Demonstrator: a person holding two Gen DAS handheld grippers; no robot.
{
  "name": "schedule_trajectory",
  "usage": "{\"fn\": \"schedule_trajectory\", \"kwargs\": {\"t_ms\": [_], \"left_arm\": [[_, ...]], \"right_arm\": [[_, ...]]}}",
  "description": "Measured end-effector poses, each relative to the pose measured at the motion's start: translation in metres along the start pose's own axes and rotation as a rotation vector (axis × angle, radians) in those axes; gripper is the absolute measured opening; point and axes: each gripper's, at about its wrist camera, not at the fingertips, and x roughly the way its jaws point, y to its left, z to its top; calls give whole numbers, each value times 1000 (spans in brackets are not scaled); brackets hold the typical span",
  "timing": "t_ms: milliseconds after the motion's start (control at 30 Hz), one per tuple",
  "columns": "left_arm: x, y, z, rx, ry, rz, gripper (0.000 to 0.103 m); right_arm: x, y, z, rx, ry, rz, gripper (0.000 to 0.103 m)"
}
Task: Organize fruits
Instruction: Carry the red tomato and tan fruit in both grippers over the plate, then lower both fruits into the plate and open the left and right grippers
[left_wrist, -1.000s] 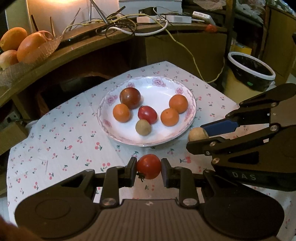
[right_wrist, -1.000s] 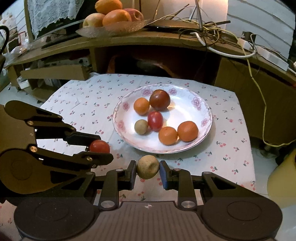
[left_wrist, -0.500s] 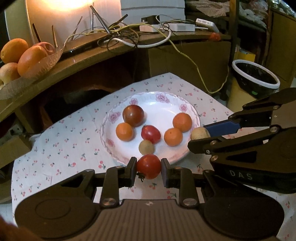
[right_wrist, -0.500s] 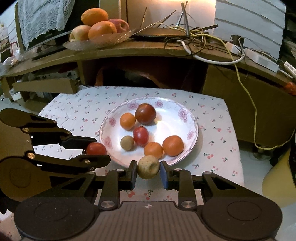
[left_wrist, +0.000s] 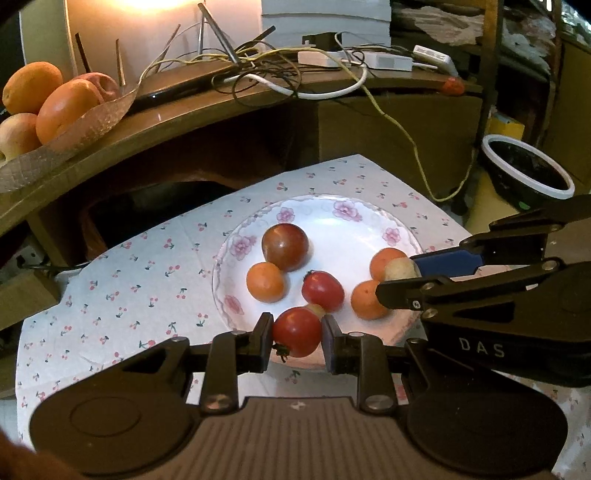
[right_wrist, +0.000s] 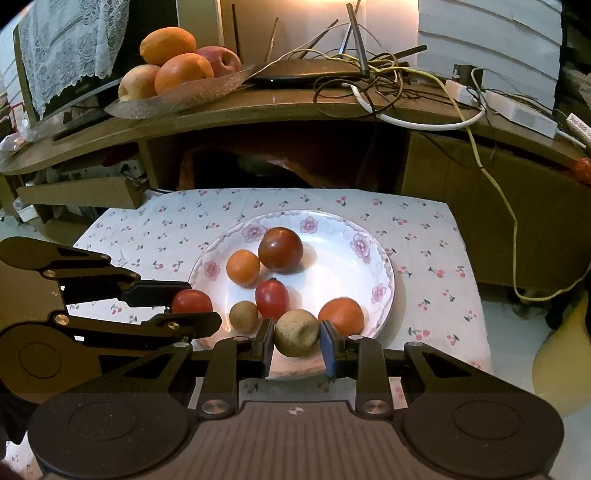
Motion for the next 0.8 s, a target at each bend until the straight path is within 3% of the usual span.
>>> {"fn": "schedule_trajectory", "kwargs": {"t_ms": [800], "left_arm": [[29,19,12,-49,3,27,32]], "right_arm": [[36,-6,23,3,-17,-4,31]]}}
